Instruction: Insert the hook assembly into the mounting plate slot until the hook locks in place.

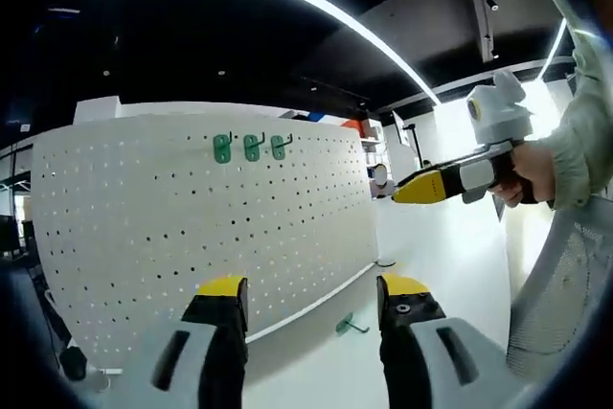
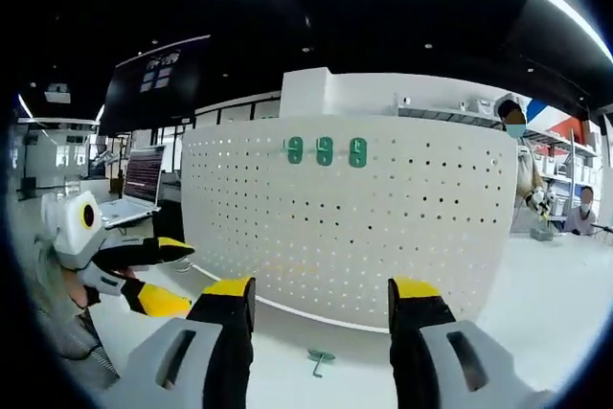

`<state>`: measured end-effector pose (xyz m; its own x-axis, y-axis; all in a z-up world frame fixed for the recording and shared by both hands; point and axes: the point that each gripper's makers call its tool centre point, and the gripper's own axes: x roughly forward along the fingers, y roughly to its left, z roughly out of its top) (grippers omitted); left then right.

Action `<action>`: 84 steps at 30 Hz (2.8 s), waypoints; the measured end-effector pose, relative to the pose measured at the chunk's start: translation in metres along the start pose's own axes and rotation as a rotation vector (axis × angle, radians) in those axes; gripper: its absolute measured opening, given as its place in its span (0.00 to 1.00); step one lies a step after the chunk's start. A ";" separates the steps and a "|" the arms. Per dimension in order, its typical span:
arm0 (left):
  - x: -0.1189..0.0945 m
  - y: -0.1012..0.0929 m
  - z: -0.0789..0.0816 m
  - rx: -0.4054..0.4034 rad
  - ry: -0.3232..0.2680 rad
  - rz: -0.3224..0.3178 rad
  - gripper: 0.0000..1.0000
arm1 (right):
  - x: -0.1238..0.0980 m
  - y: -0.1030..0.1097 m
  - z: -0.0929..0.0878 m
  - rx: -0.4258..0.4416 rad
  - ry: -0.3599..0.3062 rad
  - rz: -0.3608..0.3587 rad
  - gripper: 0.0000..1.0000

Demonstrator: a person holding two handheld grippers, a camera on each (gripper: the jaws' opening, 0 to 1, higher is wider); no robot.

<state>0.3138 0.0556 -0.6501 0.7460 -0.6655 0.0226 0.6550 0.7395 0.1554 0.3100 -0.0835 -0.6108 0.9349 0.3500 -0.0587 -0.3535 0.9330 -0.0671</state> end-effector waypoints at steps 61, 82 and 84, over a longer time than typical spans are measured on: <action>0.069 -0.008 -0.080 0.183 0.333 -0.260 0.17 | -0.020 -0.009 -0.008 0.169 -0.082 -0.007 0.55; 0.129 -0.044 -0.124 0.215 0.446 -0.466 0.11 | -0.020 -0.018 -0.015 0.179 -0.058 -0.042 0.54; 0.132 -0.044 -0.130 0.222 0.461 -0.478 0.12 | -0.021 -0.020 -0.015 0.184 -0.060 -0.046 0.54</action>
<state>0.3987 -0.0515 -0.7824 0.3890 -0.7660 -0.5119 0.9208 0.3051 0.2431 0.2971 -0.1105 -0.6234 0.9522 0.3056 -0.0002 -0.3035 0.9458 0.1150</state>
